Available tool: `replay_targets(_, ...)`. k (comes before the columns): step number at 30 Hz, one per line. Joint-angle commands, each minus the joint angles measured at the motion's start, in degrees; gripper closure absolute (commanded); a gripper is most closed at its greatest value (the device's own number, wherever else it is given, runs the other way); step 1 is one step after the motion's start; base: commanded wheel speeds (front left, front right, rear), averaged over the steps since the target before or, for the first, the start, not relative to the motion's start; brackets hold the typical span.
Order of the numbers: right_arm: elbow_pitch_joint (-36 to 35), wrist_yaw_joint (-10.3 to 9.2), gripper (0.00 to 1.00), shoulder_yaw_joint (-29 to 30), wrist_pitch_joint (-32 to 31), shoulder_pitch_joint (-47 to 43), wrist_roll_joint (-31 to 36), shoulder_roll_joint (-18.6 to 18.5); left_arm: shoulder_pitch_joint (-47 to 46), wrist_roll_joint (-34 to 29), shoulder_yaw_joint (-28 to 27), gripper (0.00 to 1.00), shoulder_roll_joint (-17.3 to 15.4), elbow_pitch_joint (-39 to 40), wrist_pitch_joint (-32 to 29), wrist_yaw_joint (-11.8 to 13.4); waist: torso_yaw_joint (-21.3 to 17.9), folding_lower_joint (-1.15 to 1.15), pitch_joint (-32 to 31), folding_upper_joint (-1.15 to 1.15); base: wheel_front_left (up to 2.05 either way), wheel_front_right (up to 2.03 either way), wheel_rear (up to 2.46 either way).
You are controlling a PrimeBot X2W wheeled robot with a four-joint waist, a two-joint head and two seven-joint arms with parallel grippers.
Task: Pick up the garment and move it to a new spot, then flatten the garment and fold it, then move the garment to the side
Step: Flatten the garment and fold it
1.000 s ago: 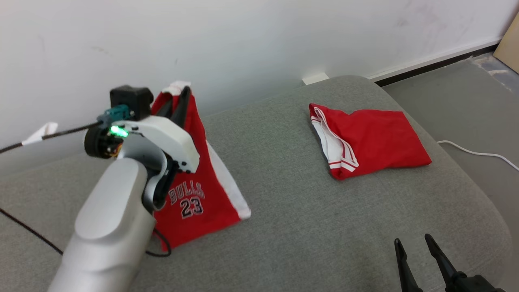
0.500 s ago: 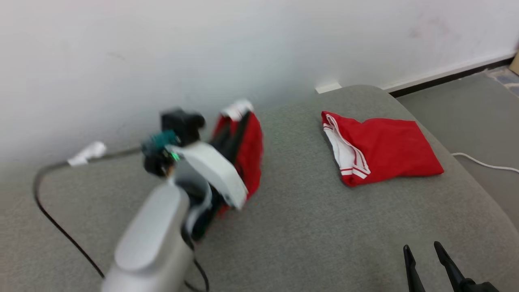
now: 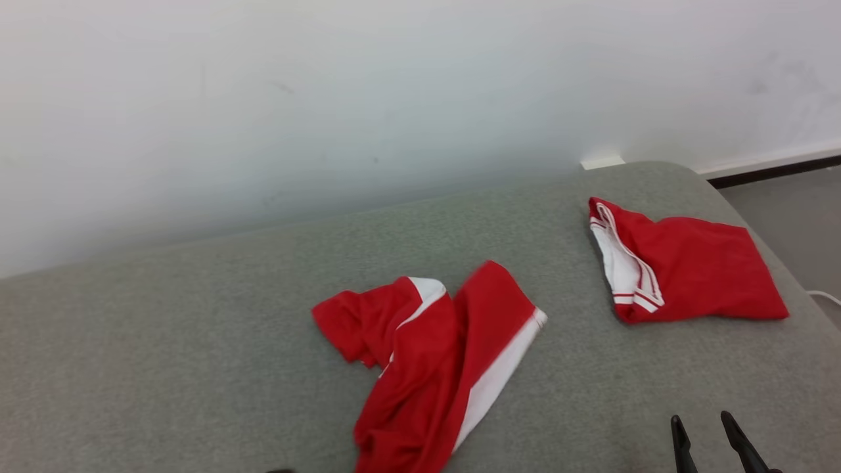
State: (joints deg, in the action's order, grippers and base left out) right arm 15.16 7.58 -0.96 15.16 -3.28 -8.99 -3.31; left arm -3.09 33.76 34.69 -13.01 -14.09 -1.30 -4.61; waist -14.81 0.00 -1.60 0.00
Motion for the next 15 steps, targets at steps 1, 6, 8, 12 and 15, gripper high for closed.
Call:
replay_targets(1, 0.3, -0.18, 0.00, 0.5, 0.0, -1.1, 0.4, -0.3, 2.4, 0.4, -1.8, 1.00, -2.1, -1.0, 1.6, 0.9, 2.2, 0.00, -0.6, 0.00, 0.00, 0.00, 0.00)
replay_targets(6, 0.8, -0.18, 0.00, 0.2, 0.0, -1.7, 0.5, -0.4, 4.2, 1.5, -5.3, 1.00, -5.8, -3.6, 4.8, 1.7, 4.3, 0.00, -1.2, 0.00, 0.00, 0.00, 0.00)
replay_targets(8, 0.8, -0.18, 0.00, 0.1, 0.0, -1.7, 0.5, -0.4, 4.7, 2.8, -7.5, 1.00, -6.7, -5.4, 6.5, 1.6, 5.0, 0.00, -1.5, 0.00, 0.00, 0.00, 0.00)
replay_targets(12, 1.1, -0.18, 0.00, -0.1, 0.0, -1.8, 0.6, -0.4, 3.8, 3.2, -9.5, 1.00, -8.4, -9.7, 9.0, 1.3, 6.2, 0.00, -2.0, 0.00, 0.00, 0.00, 0.00)
replay_targets(15, 1.4, -0.18, 0.00, -0.4, -0.1, -1.6, 0.5, -0.5, 3.2, 3.7, -9.6, 1.00, -8.1, -12.7, 10.4, 0.7, 6.6, 0.00, -2.3, 0.00, 0.00, 0.00, 0.00)
